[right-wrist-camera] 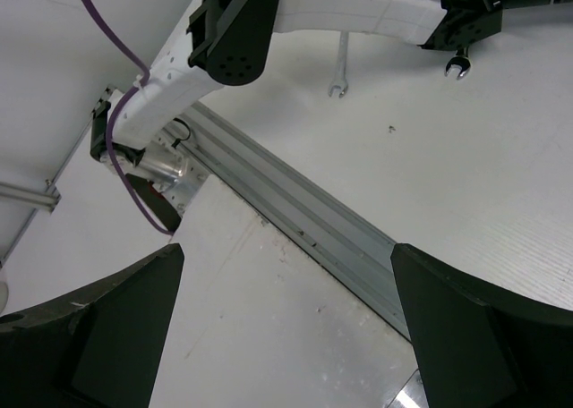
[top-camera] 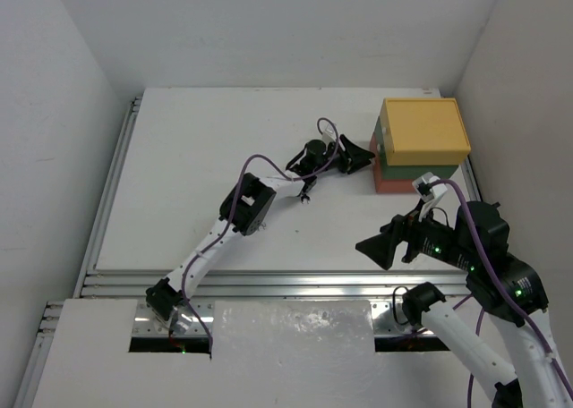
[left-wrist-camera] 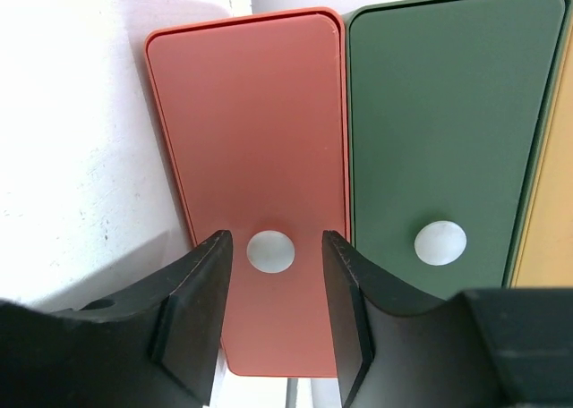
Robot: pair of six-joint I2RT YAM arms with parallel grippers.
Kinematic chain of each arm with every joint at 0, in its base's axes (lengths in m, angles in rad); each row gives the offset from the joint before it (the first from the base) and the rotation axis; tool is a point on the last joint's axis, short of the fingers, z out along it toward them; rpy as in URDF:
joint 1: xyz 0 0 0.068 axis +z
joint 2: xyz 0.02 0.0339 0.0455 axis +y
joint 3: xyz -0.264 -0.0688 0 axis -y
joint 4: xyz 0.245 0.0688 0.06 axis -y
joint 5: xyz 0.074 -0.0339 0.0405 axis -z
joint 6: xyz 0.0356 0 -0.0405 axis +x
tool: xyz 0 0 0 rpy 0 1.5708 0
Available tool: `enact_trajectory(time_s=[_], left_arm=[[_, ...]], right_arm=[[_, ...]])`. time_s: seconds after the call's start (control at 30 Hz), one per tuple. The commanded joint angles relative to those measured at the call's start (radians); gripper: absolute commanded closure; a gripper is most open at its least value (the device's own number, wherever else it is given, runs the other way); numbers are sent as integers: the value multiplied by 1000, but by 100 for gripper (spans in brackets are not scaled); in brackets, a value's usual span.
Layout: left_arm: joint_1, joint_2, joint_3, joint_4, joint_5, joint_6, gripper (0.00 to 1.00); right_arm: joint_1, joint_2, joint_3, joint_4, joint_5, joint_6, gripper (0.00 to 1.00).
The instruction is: Sort the tools into containers
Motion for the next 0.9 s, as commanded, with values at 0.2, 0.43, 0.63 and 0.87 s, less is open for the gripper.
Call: enact_trajectory(time_s=[0.2,0.43,0.63,0.87], left_arm=[[-26,38,36,35,-4,-25,55],[-37,38,38,21,-12,-31,63],[-37,49,32,52,-19,-48,73],[-29,44,35,75,-32,-37,89]], right_arm=[[0,7,3,41,-12,5,1],[0,5,9,38,-10,2,1],[0,5,6,36,-12,1,1],[0,4,-2,36,-9,-4,1]])
